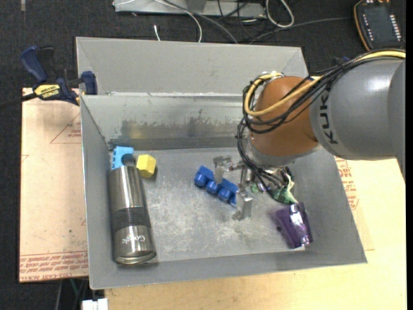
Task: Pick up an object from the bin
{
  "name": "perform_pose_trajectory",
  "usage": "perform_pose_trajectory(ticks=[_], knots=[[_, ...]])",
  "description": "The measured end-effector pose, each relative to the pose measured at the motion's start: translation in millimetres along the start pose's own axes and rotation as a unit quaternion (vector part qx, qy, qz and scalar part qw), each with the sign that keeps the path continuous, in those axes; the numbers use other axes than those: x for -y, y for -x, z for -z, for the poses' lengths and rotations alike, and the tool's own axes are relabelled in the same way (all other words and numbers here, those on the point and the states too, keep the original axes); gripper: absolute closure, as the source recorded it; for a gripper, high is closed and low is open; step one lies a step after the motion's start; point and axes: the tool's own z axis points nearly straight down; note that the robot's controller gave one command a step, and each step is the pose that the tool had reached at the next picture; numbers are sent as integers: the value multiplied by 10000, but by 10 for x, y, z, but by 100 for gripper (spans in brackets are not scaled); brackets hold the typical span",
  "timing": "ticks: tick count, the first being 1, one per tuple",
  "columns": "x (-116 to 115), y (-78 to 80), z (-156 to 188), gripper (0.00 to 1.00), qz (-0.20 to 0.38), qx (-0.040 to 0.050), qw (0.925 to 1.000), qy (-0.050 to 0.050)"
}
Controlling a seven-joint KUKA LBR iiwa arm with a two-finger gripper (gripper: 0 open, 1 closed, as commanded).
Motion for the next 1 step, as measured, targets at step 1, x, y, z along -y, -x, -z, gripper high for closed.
perform_pose_trajectory(ticks=[1], knots=[[354, 53, -359, 0, -222, 65, 9997, -2]])
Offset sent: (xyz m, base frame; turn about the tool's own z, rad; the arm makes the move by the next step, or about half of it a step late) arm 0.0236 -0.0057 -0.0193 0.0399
